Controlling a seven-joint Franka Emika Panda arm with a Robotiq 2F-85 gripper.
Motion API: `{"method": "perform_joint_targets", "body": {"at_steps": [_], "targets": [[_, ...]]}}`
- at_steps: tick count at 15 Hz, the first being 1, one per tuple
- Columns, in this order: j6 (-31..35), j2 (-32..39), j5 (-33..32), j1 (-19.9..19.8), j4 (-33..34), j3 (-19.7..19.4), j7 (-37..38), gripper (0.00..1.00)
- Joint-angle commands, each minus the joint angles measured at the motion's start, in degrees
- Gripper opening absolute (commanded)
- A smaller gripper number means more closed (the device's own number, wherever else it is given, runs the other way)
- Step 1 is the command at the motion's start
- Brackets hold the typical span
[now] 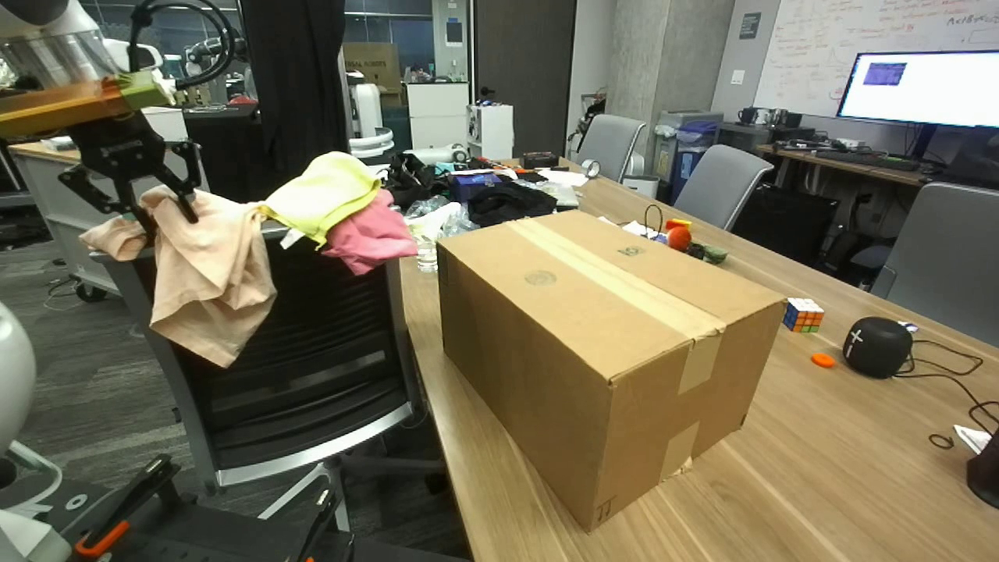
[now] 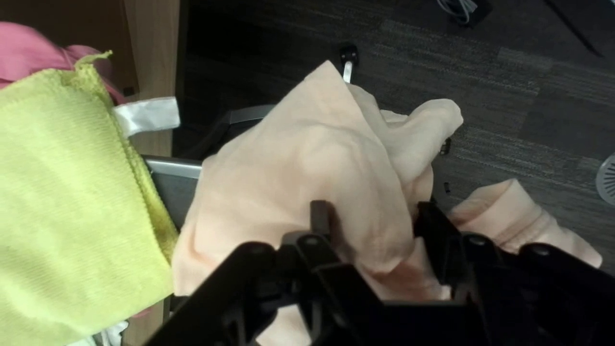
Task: Put the shirts on the chair onto the box
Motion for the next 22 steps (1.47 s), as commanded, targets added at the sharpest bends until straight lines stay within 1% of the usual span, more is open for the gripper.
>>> {"method": "perform_joint_targets", "body": {"at_steps": [1,3,4,10,13,15,16,20,22], "targets": [[0.8,-0.6,-0.3,0.0,0.8,-0.4,0.3,0.19],[0.6,-0.9,-0.2,0.0,1.1,-0.7,0.1,0.05],[0.6,-1.0,-0.2,0.0,1.3,-0.8,-0.1,0.00],[-0.3,-2.9,0.0,0.0,2.3,-2.0,-1.1,0.02],[-3.3,-5.5,2.1,0.7,5.6,-3.6,-3.0,0.02],[-6.2,-7.4,2.7,0.7,9.2,-4.6,-4.4,0.02],[-8.6,-8.0,2.7,0.4,12.1,-5.0,-4.9,0.02],[-17.7,-8.3,2.5,-0.9,24.7,-5.9,-4.6,0.02],[-22.4,-7.0,2.5,-1.6,32.0,-6.1,-4.0,0.02]]}}
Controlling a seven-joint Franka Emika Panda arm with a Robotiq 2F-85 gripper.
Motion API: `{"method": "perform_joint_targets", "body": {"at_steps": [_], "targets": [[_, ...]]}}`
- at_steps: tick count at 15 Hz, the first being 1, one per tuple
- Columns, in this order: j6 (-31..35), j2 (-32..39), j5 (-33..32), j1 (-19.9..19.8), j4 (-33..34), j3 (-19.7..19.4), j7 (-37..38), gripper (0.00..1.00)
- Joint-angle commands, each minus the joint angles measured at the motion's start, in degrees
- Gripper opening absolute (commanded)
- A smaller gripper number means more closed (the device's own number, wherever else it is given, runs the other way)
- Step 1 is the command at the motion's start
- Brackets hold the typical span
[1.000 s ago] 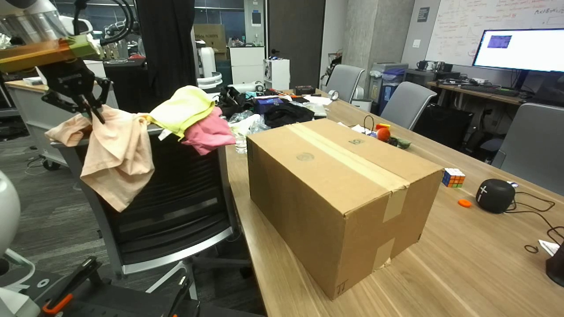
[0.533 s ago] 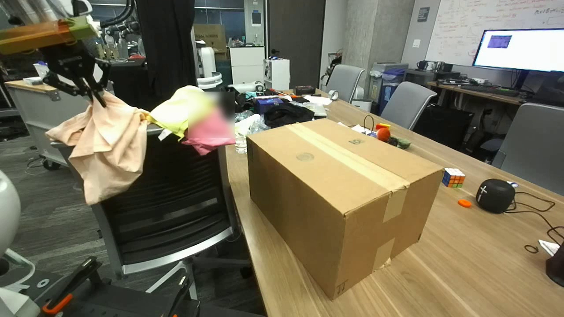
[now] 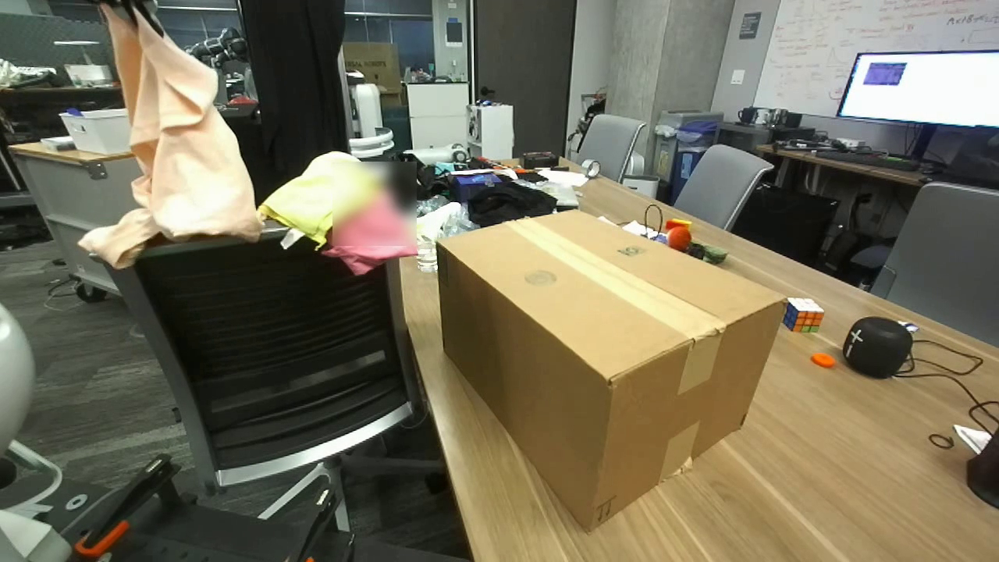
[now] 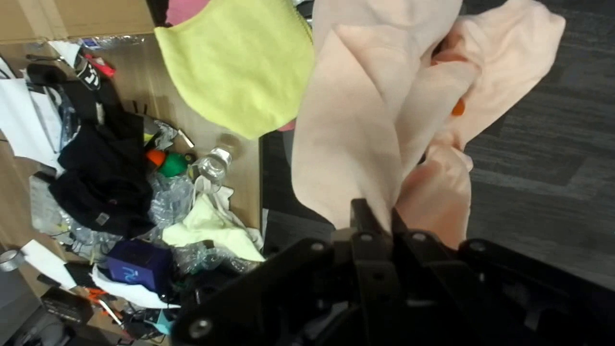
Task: Put the shirts on the chair onto the box
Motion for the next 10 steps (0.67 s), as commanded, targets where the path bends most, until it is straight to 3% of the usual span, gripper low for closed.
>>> {"method": "perform_joint_targets", "body": {"at_steps": [1,6,10], "targets": [[-8.8,3.2,1.0,-1.5,14.1,-0.5,-0.8,0.02],[-16.3,7.9,3.6,-2.5,29.6,-3.3,0.4,0.02],[-21.4,13.6,5.7,-5.7,41.3,-3.6,1.6,0.02]]}}
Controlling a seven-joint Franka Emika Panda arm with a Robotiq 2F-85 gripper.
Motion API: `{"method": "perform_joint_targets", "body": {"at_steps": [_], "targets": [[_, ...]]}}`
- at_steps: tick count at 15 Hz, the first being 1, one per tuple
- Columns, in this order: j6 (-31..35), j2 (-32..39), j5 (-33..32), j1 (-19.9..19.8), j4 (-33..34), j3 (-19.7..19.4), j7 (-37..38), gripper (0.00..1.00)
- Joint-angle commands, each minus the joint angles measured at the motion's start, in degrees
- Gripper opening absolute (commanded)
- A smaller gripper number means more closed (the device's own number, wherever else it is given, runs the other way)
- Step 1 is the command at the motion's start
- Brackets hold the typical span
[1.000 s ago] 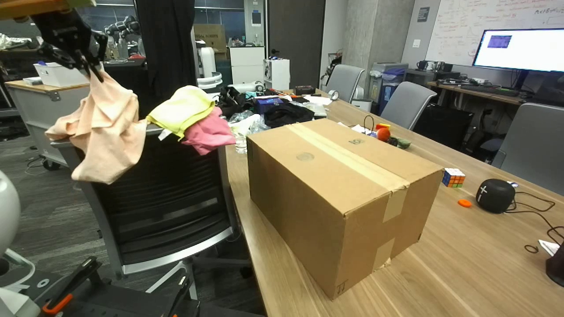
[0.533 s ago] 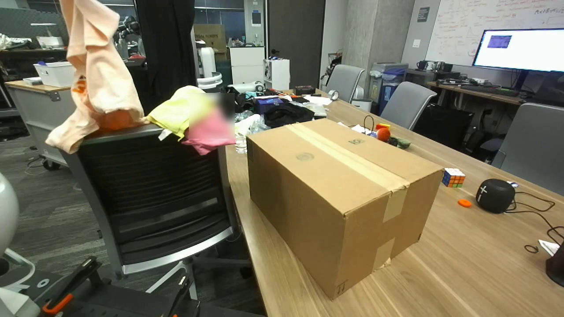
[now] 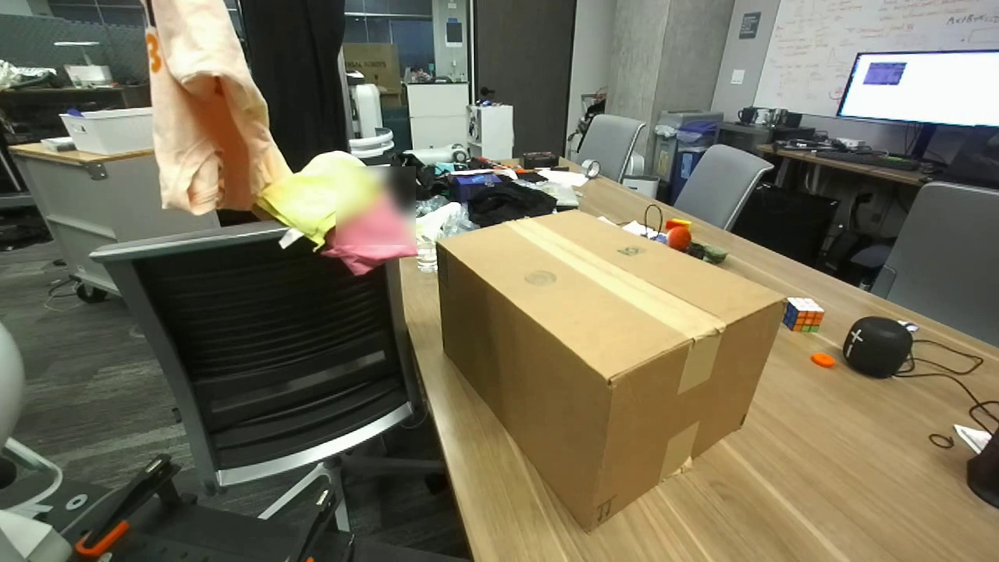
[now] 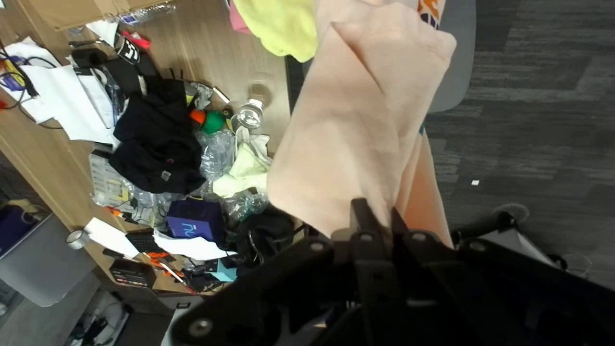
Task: Put the shirts on the chair onto the box
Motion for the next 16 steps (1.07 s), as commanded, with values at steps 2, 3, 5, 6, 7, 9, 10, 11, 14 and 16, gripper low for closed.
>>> {"method": "perform_joint_targets", "body": {"at_steps": [2,3,5,6,7,9,10,11,14,16], "targets": [[-6.5,8.5,2.6,-2.9,15.6,-0.6,1.5,0.02],[-7.6,10.0,2.8,-3.4,18.0,-0.8,1.7,0.02],[-8.7,11.9,3.1,-4.6,21.2,-1.5,2.2,0.02],[-9.9,13.7,3.2,-5.3,23.8,-1.9,2.6,0.02],[-10.4,14.6,3.2,-5.9,25.3,-2.3,2.9,0.02],[-11.2,17.0,3.0,-7.6,28.4,-3.6,3.5,0.02],[-11.5,18.1,2.9,-8.4,29.9,-4.2,3.9,0.02],[-11.7,19.4,2.9,-9.3,31.4,-5.0,4.4,0.02],[-10.3,21.9,2.3,-12.2,33.9,-8.4,6.2,0.02],[-9.8,23.6,2.6,-14.2,35.6,-10.8,7.3,0.02]]}}
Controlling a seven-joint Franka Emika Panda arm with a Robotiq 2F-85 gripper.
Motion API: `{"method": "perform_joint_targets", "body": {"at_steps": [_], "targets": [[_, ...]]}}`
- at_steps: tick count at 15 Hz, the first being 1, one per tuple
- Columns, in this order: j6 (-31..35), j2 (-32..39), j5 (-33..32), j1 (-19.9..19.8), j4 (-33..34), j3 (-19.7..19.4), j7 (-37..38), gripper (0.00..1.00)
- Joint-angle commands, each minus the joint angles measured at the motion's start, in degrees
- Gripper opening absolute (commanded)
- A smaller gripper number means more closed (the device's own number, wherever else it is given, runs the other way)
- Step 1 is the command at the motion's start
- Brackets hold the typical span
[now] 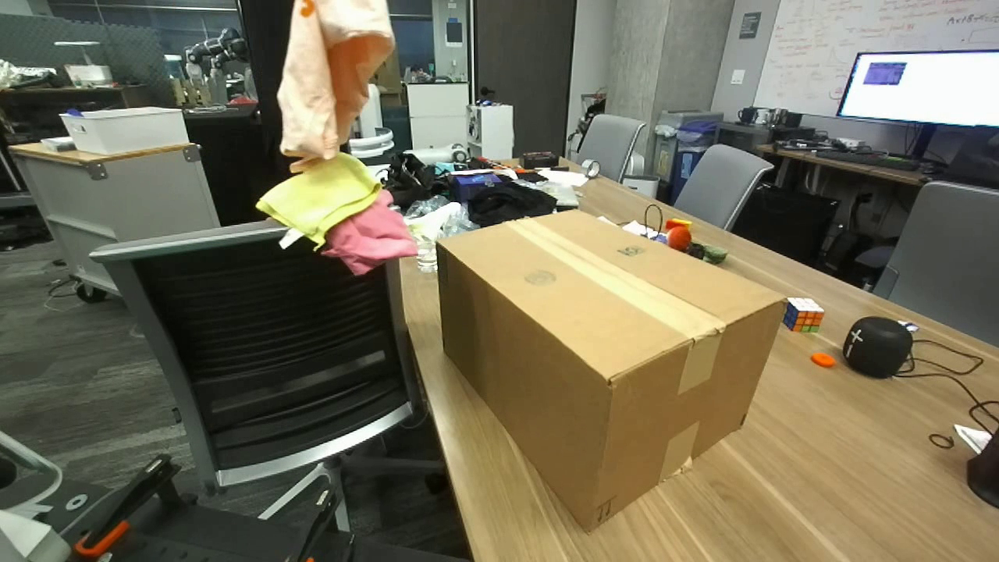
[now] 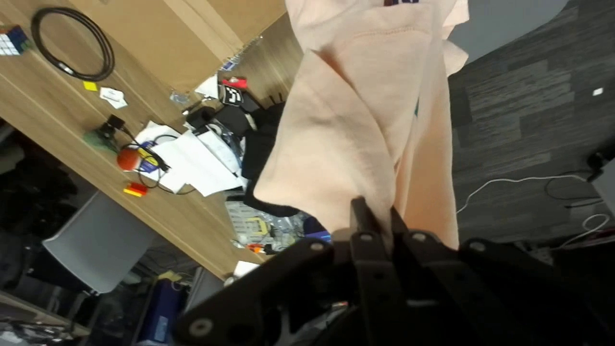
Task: Put the shirts on the chair onto the box
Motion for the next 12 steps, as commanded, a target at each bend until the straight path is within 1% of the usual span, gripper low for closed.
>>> {"method": "perform_joint_targets", "body": {"at_steps": [1,4,6,8,10,12], "targets": [[-0.2,4.8,1.1,-3.3,7.3,-3.7,2.6,0.02],[0.4,7.1,1.5,-6.1,10.0,-6.8,4.4,0.02],[0.3,8.9,1.1,-7.4,12.1,-8.1,5.5,0.02],[1.3,9.4,0.7,-8.5,12.2,-9.1,6.7,0.02],[0.8,10.9,-0.1,-9.6,14.4,-10.0,7.9,0.02],[1.9,11.8,-1.1,-10.4,14.8,-10.8,9.2,0.02]]}}
